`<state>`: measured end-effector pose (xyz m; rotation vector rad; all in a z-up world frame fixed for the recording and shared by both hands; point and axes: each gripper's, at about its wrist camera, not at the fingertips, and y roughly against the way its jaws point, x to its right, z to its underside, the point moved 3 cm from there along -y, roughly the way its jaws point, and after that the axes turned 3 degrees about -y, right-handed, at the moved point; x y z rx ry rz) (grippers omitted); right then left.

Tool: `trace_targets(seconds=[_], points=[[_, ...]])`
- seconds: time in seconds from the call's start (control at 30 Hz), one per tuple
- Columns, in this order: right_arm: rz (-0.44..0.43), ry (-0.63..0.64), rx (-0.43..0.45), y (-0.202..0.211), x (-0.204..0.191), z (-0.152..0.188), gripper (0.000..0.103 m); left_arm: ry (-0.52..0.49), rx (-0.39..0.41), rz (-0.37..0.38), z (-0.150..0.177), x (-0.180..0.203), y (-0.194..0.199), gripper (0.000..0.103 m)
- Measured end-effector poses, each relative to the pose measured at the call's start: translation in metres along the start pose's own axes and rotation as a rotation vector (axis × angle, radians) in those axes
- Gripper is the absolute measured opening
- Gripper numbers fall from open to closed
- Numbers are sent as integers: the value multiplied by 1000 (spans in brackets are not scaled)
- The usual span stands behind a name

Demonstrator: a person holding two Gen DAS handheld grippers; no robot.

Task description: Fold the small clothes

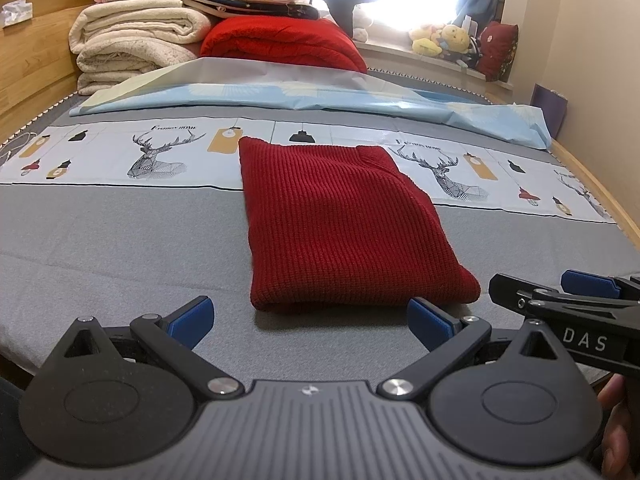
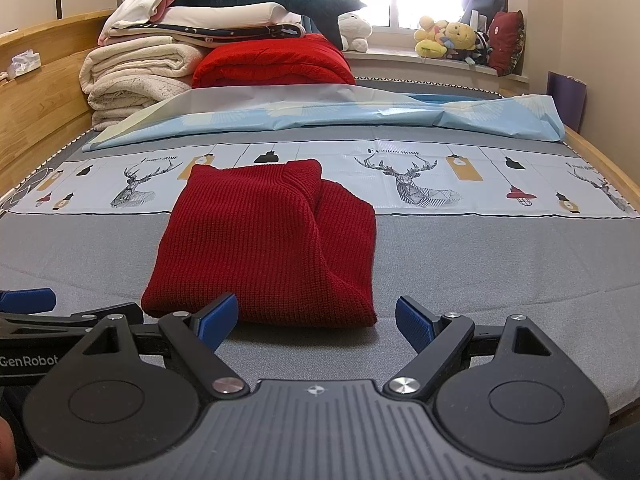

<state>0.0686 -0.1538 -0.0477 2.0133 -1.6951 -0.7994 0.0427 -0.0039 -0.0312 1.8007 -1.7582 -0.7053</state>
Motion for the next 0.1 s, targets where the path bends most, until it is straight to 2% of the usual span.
trace_targets(seconds=[0.1], points=[[1, -3, 0, 0, -1, 0, 87, -4, 4, -2, 1, 0, 1, 103]])
